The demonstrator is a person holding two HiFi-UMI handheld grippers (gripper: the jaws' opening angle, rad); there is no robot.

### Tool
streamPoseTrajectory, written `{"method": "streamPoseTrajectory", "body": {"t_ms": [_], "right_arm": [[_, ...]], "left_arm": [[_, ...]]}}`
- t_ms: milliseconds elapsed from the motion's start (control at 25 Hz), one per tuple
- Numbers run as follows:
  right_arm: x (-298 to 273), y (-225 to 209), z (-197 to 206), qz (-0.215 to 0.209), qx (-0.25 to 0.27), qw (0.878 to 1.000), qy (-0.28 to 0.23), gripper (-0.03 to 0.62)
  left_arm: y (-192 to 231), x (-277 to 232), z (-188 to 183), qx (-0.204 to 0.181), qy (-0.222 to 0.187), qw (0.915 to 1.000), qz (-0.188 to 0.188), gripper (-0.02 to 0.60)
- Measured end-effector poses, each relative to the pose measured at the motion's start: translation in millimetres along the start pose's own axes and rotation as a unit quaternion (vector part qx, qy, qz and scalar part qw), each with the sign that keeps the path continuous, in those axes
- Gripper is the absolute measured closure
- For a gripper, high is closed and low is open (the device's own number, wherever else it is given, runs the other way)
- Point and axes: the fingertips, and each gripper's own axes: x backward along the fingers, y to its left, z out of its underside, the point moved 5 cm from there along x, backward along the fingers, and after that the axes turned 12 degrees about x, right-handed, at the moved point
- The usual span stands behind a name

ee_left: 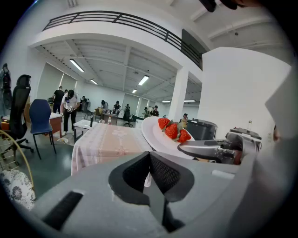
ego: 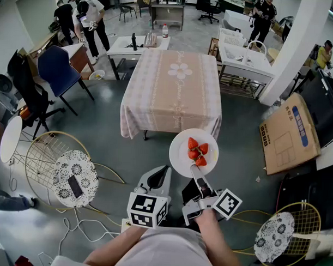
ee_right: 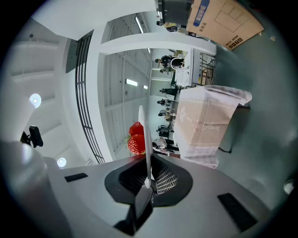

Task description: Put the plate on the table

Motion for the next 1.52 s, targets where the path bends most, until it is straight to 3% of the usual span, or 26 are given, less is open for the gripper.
{"method": "streamPoseTrajectory", "body": {"t_ms": [960,1520], "right_arm": [[-24.9,2.9,24.5,0.014,-0.004,1.000,-0.012,0.576],[-87.2,-43.1,-23.4,0.008,-0.035,0.999,0.015,0.576]], "left_arm": [[35.3,9.9,-12.4,-0.005,-0.007,0.9998,0.017,0.577],[48.5,-69.0,-31.5,-0.013,0.014,0.9997,-0.015,0.577]]}}
